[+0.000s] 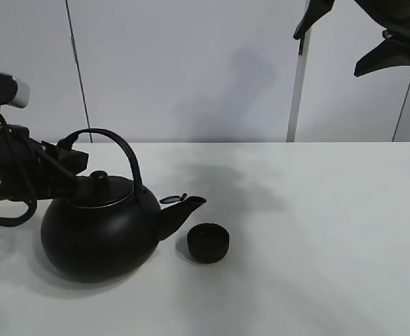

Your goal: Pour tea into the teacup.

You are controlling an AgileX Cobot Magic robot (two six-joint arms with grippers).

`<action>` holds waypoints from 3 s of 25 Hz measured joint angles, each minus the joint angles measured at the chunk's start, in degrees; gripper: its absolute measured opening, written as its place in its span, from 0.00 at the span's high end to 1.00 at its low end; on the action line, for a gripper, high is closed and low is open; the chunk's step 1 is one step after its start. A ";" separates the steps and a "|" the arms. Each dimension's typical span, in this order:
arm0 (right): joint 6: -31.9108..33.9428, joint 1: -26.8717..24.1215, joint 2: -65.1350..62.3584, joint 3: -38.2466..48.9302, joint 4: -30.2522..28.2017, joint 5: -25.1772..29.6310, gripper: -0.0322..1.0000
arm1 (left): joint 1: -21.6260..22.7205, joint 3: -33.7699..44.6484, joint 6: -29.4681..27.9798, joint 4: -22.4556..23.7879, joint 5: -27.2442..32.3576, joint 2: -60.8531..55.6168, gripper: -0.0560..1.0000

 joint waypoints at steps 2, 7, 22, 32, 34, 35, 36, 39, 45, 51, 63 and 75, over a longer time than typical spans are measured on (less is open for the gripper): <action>0.00 0.00 0.00 0.00 0.00 0.00 0.38 | 0.00 0.00 -0.10 0.12 0.00 0.00 0.86; 0.00 0.00 0.00 0.00 0.00 0.00 0.38 | 0.00 0.82 -0.91 1.34 -1.23 0.00 0.82; 0.00 0.00 0.07 0.00 0.00 0.05 0.38 | 0.00 5.81 -2.44 3.23 -10.99 -0.97 0.61; 0.00 0.00 0.07 0.00 0.00 0.05 0.38 | 0.00 12.44 -4.78 3.82 -11.71 -1.31 0.41; 0.00 0.00 0.07 0.00 0.00 0.05 0.38 | 0.00 13.21 -5.01 3.86 -11.71 -1.49 0.38; 0.00 0.00 0.07 0.00 0.00 0.05 0.38 | 0.00 13.60 -5.09 4.02 -11.71 -1.99 0.37; 0.00 0.00 0.07 0.00 0.00 0.05 0.38 | 0.00 13.84 -5.12 4.22 -11.66 -2.65 0.37; 0.00 0.00 0.07 0.00 0.00 0.05 0.38 | 0.00 14.42 -5.14 4.85 -11.66 -6.84 0.36; 0.00 0.00 0.07 0.00 0.00 -0.01 0.38 | 0.00 14.64 -9.80 5.08 -7.72 -18.51 0.31; 0.00 0.00 0.07 0.00 0.00 -0.01 0.38 | 0.00 11.23 -24.02 9.31 12.96 -32.26 0.29; 0.00 0.00 0.07 0.00 0.00 -0.01 0.38 | -4.75 -15.82 -57.06 39.23 61.20 -41.41 0.29; 0.00 0.00 0.07 0.00 0.00 0.16 0.38 | -8.40 -27.43 -24.12 12.29 81.67 -40.13 0.34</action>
